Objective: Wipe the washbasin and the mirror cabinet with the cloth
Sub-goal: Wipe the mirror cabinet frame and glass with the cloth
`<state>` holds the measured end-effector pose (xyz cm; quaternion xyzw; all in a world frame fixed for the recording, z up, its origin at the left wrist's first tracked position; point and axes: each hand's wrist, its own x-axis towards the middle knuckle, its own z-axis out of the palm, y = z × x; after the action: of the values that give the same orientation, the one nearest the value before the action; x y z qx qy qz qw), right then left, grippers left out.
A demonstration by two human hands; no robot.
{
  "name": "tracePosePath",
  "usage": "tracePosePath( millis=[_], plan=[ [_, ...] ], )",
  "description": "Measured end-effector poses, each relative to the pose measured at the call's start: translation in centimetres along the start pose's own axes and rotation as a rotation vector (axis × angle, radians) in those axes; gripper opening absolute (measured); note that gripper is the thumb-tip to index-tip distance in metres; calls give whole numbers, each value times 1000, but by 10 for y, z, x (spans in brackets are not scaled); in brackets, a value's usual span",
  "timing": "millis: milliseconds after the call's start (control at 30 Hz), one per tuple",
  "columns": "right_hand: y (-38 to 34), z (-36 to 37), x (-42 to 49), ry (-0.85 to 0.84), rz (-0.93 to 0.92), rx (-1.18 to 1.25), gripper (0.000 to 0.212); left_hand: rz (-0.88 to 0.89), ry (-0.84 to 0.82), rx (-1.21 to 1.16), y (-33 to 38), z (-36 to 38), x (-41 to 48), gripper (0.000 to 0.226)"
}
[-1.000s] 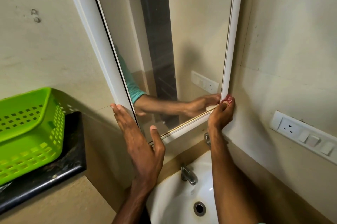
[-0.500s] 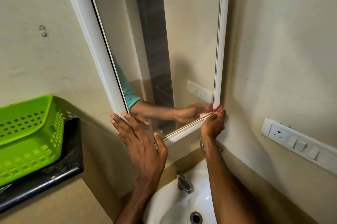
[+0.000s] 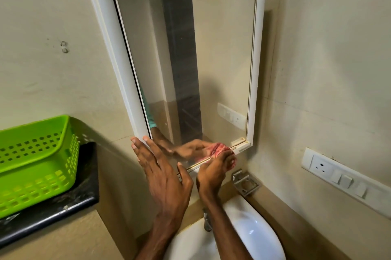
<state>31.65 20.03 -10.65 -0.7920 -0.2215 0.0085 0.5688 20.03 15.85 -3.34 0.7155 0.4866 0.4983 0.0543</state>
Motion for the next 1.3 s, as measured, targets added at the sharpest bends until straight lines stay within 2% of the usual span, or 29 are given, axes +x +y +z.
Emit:
tracePosePath(
  millis=[67,167,367,467,533,600,700,833,1000,1100,1167,1300],
  plan=[
    [1,5,-5,-25,-66,-69,93,-5,-6,4,-2,0,0,119],
    [12,2,8,7,-125,-114,95,15,-3,15,-4,-1,-1,113],
    [2,1,3,33,-88,-47,84,57,-23,-16,-9,-8,-2,107],
    [-12,-2,-29,-47,-201,25,81,66,0,-105,-6,-15,-3,82],
    [-35,-14,-43,-85,-246,163,74,70,24,-197,-6,-17,-4,75],
    [-65,-34,-45,-32,-291,349,63,89,57,-256,-12,-20,-5,68],
    [-98,-55,-35,38,-435,507,62,54,109,-296,-16,-28,-3,71],
    [-109,-62,-27,24,-799,529,58,58,188,-351,-14,-43,9,59],
    [-88,-67,-26,-93,-1213,388,61,78,224,-362,-15,-60,31,56],
    [-40,-42,-29,-209,-1416,58,76,99,206,-362,-20,-60,35,60],
    [-1,-21,-30,-231,-1483,-189,80,95,199,-376,-20,-59,33,63],
    [39,-2,-32,-308,-1468,-317,69,87,178,-378,-19,-60,27,65]
  ],
)
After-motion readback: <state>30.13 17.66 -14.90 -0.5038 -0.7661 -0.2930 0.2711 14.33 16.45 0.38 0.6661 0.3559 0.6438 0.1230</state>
